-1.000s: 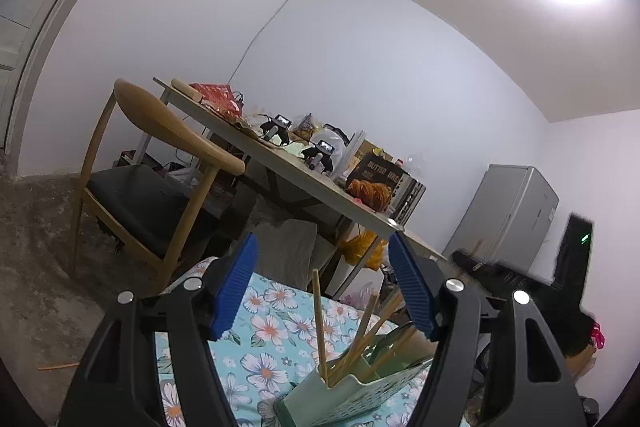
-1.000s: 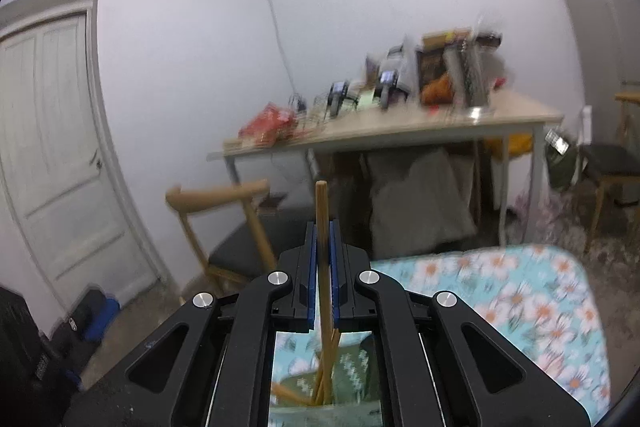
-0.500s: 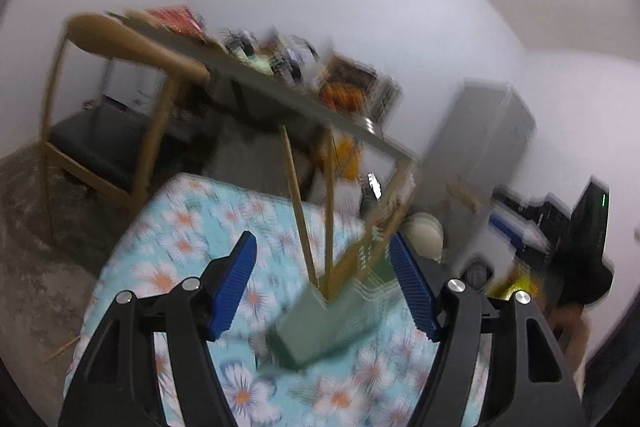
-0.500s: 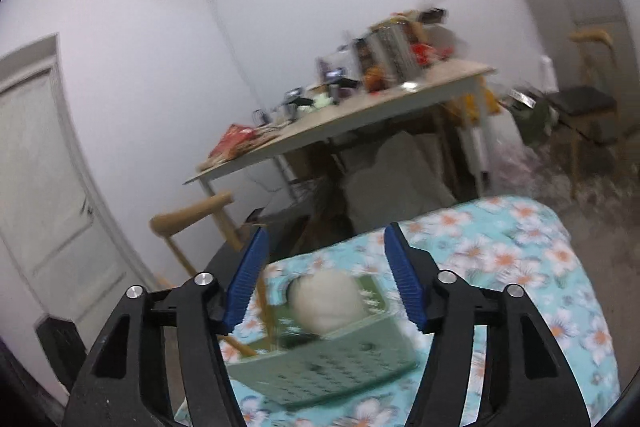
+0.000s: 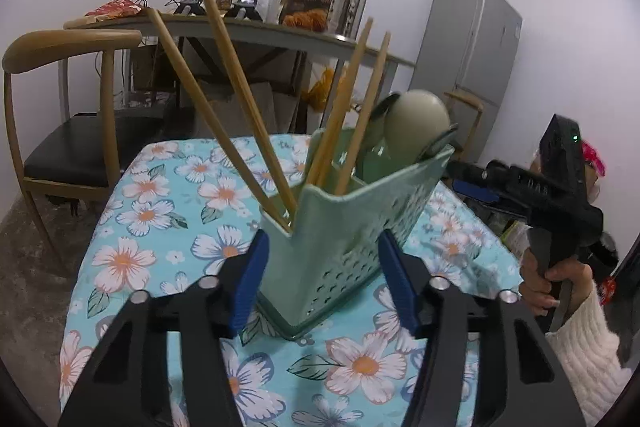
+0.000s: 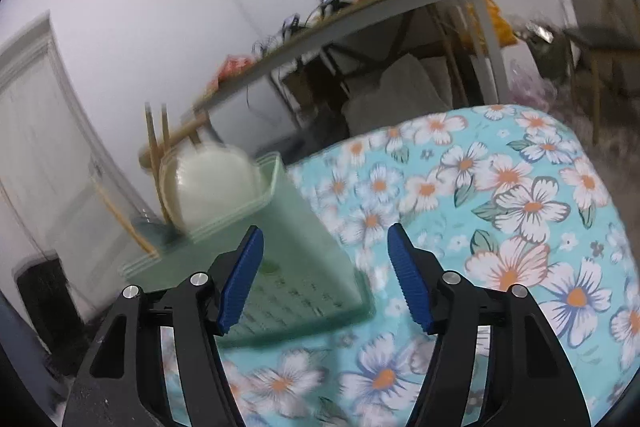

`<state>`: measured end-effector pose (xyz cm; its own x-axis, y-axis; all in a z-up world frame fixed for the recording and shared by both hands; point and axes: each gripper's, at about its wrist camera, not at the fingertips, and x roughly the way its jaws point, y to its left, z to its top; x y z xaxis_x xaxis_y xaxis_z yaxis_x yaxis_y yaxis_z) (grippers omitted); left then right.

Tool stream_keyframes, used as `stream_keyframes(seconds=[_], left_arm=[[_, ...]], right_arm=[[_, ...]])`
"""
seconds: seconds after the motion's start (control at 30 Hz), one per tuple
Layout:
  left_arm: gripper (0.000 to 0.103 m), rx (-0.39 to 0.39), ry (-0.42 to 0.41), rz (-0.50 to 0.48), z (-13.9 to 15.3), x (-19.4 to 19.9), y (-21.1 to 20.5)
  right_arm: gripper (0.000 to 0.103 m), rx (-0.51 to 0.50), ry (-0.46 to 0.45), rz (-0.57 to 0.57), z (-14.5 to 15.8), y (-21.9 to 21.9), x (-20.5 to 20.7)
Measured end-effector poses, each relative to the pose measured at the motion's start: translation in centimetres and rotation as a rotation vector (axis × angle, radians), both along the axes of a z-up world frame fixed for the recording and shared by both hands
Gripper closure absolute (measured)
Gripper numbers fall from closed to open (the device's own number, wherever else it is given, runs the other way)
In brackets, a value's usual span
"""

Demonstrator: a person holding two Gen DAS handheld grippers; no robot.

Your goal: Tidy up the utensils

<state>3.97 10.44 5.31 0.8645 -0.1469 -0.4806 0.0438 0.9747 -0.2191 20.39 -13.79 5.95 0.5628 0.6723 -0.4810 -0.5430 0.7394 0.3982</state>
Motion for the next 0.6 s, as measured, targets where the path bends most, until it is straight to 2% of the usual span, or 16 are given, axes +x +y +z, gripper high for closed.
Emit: stream_keyframes(seconds=[0.13,0.23,0.27,0.37,0.47,0.6], left_arm=[[0.062,-0.008,0.002,0.015,-0.2,0.4,0.4],[0.065,0.005,0.000,0.032,-0.2,0.8,0.5],[0.065,0.012,-0.003,0.033,-0.2,0.7,0.4],[0.074,0.042,0.008,0.044,-0.3,0.9,0.2],[0.079,0.026,0.018,0.053,-0.5,1.1,0.8],[0.082,0.005,0.027,0.051,-0.6,1.2,1.3]], right_arm=[[0.043,0.004,-0.016,0.045,0.0,1.2,-0.4],[0.044,-0.039,-0.026,0.055,-0.4,2.0,-0.7],[0.050,-0.058,-0.031,0.052,-0.5,2.3,-0.8],[0.082,-0.069,-0.022,0.046,-0.7,2.7,-0.5],[0.087,-0.078,-0.005,0.055,-1.1,3.1,-0.3],[0.088,-0.099,0.004,0.074,-1.5,3.8,-0.8]])
